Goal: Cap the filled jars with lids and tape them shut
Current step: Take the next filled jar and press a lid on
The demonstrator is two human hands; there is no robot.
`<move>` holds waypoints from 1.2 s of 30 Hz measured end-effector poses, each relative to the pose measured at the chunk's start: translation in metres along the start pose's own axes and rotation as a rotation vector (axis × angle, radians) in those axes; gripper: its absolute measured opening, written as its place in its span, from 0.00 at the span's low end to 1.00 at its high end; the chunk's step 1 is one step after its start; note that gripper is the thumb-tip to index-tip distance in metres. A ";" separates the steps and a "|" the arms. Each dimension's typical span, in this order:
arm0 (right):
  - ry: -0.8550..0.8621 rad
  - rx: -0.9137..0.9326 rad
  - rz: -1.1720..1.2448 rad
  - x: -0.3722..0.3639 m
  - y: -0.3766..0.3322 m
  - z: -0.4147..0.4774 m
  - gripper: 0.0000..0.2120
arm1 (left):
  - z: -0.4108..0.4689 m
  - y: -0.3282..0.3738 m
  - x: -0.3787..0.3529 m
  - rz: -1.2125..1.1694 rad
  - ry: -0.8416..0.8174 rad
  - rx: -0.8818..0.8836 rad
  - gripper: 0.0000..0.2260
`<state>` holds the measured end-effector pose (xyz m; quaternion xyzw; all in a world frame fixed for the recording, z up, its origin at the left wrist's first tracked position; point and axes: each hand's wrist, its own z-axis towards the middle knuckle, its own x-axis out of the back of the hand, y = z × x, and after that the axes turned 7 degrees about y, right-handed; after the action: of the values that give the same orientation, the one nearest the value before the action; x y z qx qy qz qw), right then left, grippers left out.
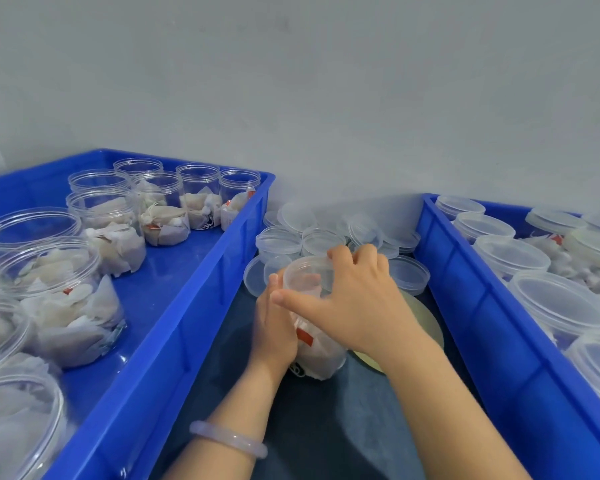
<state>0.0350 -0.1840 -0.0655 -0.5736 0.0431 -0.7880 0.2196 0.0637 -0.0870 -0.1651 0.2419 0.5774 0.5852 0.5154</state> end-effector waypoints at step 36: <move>-0.192 0.140 0.164 -0.001 0.015 0.003 0.44 | -0.009 0.015 -0.003 0.072 0.047 -0.067 0.28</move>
<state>0.0430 -0.1965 -0.0701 -0.6242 0.0136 -0.7099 0.3259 0.0521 -0.0905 -0.1521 0.2314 0.5602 0.6279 0.4881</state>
